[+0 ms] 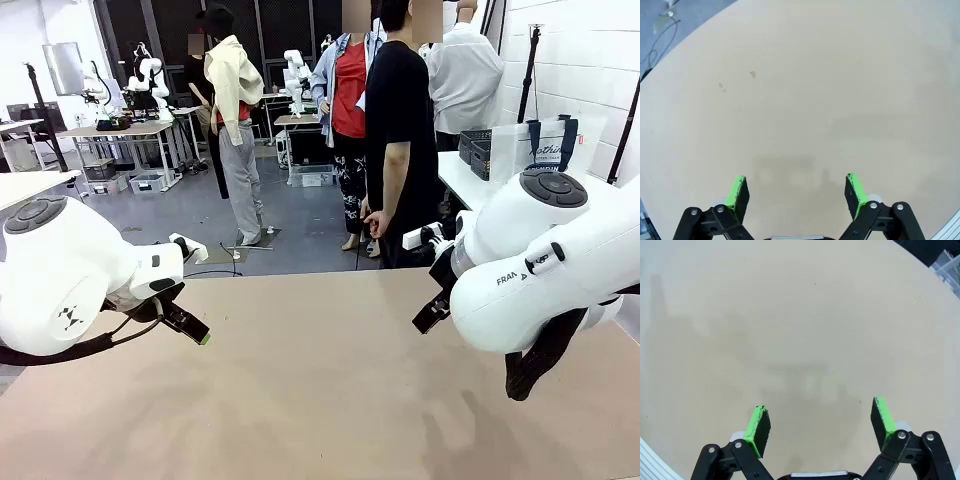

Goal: Transfer purchased items from the store into the shopping bag.
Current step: Open the Reusable shopping bag in the center of the table.

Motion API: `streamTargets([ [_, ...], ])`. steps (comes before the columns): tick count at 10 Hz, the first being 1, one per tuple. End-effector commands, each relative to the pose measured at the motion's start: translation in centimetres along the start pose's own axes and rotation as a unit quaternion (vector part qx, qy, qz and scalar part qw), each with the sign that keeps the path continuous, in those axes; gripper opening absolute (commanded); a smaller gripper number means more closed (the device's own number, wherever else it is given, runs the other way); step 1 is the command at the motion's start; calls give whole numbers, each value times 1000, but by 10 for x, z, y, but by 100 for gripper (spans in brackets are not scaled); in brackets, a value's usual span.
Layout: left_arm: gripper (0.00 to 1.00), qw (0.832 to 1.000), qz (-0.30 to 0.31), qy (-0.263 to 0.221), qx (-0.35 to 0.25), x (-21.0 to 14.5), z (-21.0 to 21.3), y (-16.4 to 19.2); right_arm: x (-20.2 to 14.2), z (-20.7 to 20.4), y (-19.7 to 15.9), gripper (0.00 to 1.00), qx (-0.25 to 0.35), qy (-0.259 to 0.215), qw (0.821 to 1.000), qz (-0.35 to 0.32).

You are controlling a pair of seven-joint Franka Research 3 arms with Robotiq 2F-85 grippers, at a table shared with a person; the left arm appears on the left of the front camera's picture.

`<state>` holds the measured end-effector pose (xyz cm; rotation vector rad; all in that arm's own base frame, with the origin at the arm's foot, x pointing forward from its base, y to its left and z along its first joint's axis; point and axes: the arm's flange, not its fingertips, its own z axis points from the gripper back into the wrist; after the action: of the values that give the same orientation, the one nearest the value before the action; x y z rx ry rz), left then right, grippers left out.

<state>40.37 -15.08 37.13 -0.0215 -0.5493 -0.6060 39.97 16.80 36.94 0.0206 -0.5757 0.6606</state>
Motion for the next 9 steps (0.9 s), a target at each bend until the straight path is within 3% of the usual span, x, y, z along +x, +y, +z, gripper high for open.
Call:
streamTargets([
  [1, 100, 1000, 0, 0, 0, 0, 0, 0, -2, 0, 0, 100, 1, 5, 1000, 0],
  [9, 100, 1000, 0, 0, 0, 0, 0, 0, -2, 0, 0, 100, 1, 5, 1000, 0],
])
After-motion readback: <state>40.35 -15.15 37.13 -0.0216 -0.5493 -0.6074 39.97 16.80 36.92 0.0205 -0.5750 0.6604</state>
